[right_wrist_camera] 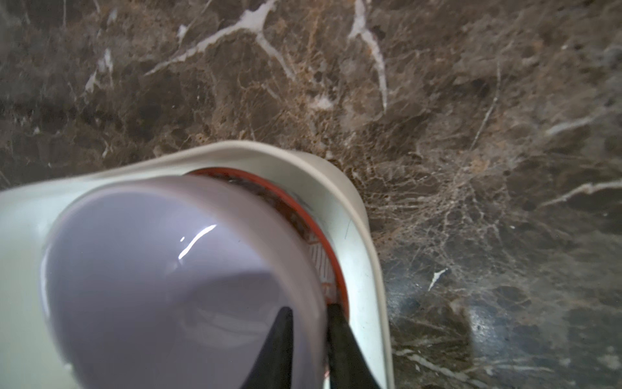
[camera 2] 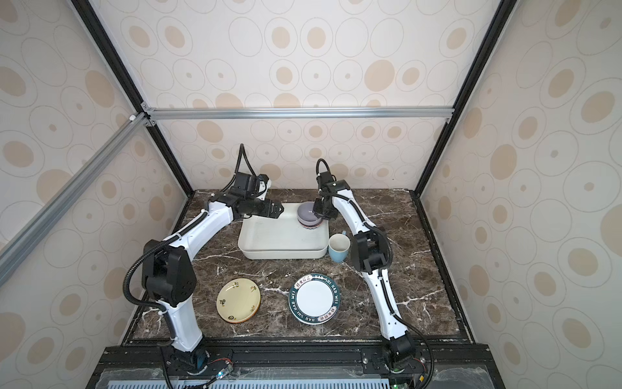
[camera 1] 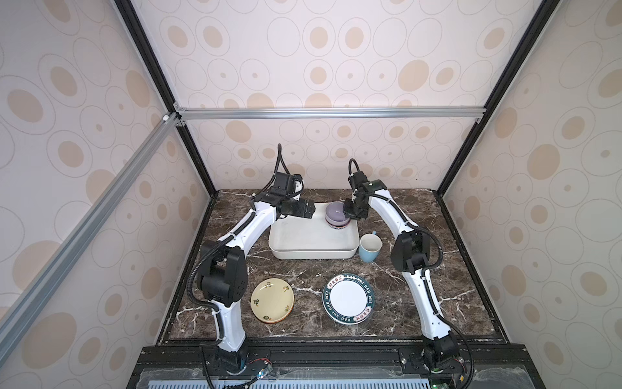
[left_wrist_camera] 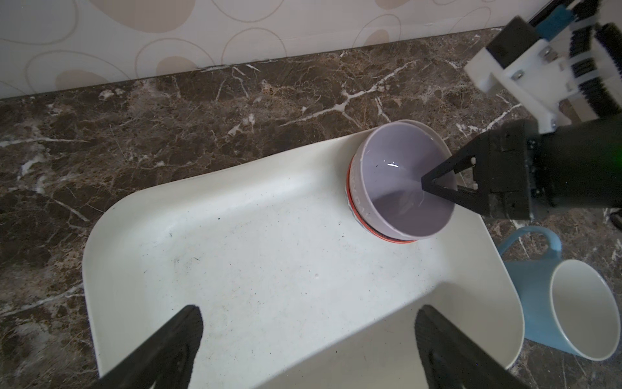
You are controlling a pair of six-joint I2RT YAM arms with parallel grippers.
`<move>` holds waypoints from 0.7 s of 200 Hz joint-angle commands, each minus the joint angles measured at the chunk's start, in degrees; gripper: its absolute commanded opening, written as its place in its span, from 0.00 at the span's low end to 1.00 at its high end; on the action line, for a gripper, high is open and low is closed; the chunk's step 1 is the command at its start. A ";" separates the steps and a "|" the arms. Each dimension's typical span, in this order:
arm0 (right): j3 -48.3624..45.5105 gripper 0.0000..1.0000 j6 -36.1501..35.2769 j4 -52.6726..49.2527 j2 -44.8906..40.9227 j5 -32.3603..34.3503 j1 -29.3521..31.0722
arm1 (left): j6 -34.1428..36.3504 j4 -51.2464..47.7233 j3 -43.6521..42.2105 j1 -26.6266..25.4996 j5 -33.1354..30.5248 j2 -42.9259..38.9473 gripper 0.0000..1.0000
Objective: Place the mixed dishes into the plastic bin
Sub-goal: 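Carry the lavender bowl onto the bowls in the bin and release it, then move the right gripper toward the light-blue mug while the left holds the bin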
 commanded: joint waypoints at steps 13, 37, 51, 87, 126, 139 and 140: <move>1.51 0.32 -0.88 -1.44 -1.86 0.95 0.16 | 0.26 1.00 -0.84 0.28 0.50 -2.84 0.99; 1.56 0.34 -1.91 -2.33 -3.65 1.66 0.24 | 0.04 1.15 -1.28 0.25 0.37 -3.27 0.99; 1.60 0.36 -2.72 -2.86 -5.15 1.75 0.03 | 0.10 1.24 -1.42 0.25 0.21 -3.46 0.99; 1.34 0.42 -5.42 -5.91 -9.95 4.58 -0.10 | 0.05 1.20 -1.25 0.27 0.37 -3.81 0.99; -6.24 0.43 -7.78 -11.64 -18.11 10.13 -0.45 | -0.57 1.60 -1.85 0.27 2.01 -4.05 0.99; -11.62 0.43 -8.11 -12.68 -21.66 11.75 -0.42 | -1.02 2.26 -2.69 0.18 3.42 -4.42 0.99; -12.04 0.43 -8.09 -12.69 -21.94 11.89 -0.44 | -1.03 2.37 -2.75 0.13 3.52 -4.47 0.99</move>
